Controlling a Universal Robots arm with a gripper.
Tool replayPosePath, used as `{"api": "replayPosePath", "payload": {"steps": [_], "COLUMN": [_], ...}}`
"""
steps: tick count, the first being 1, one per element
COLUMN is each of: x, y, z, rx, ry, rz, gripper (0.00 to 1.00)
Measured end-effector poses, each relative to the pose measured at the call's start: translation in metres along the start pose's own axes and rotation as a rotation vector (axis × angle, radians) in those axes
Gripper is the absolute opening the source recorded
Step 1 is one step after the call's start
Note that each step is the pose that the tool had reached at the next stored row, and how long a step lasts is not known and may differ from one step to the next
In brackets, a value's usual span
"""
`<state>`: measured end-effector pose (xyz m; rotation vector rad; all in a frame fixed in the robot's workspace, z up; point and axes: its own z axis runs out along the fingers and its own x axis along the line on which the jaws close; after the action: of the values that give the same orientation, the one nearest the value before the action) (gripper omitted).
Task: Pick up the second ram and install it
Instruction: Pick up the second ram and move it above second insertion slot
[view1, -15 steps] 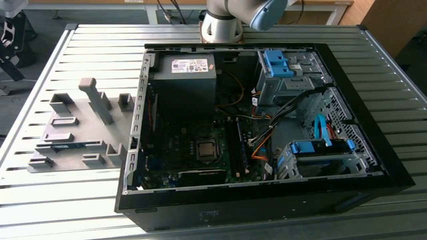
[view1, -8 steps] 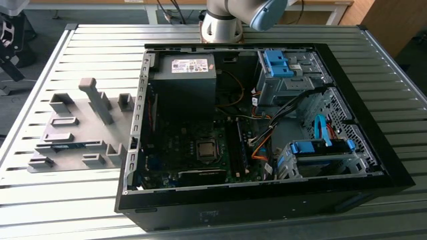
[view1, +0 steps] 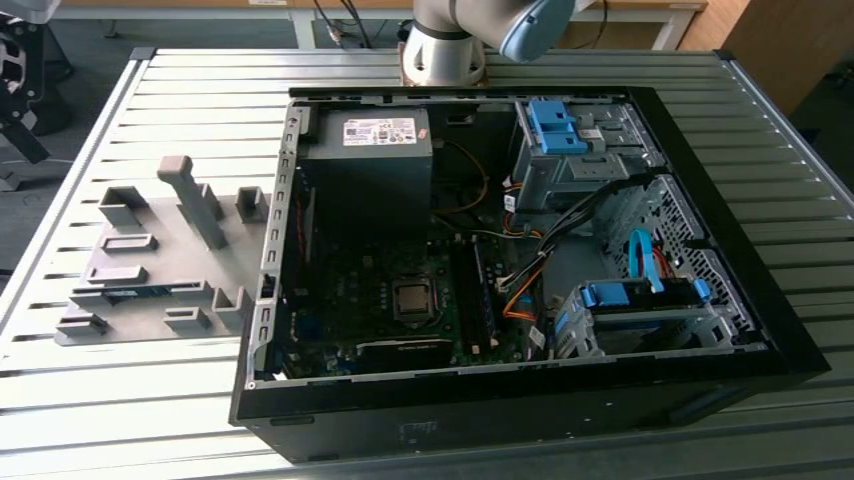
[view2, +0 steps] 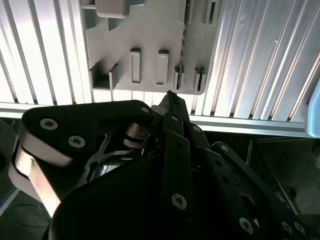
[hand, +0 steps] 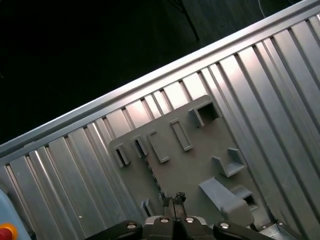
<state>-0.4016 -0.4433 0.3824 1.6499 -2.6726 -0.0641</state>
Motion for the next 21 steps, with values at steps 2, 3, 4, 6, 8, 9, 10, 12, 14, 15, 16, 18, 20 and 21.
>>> {"api": "replayPosePath", "payload": {"steps": [2,3,4,6,8,9,10,12,14,15,16,18,20,21], "x": [0.0000,0.0000,0.0000,0.0000,0.0000,0.0000,0.0000,0.0001,0.0001,0.0002,0.0002,0.0003,0.0004,0.0004], "y": [0.0000,0.0000,0.0000,0.0000,-0.0001,-0.0001,-0.0001,-0.0001,-0.0001,-0.0001,-0.0001,-0.0002,-0.0001,-0.0001], "z": [0.0003,0.0005,0.0007,0.0010,0.0014,0.0016,0.0018,0.0021,0.0024,0.0024,0.0025,0.0027,0.0028,0.0028], "rx": [-0.0007,-0.0010,-0.0014,-0.0021,-0.0028,-0.0031,-0.0034,-0.0040,-0.0048,-0.0050,-0.0051,-0.0050,-0.0048,-0.0046], "ry": [0.0011,0.0016,0.0022,0.0033,0.0044,0.0050,0.0055,0.0065,0.0076,0.0081,0.0084,0.0085,0.0085,0.0085], "rz": [-0.032,-0.048,-0.065,-0.096,-0.129,-0.144,-0.160,-0.190,-0.217,-0.229,-0.238,-0.246,-0.247,-0.248], "gripper": [0.11,0.11,0.11,0.11,0.11,0.11,0.11,0.11,0.11,0.11,0.11,0.11,0.11,0.11]}}
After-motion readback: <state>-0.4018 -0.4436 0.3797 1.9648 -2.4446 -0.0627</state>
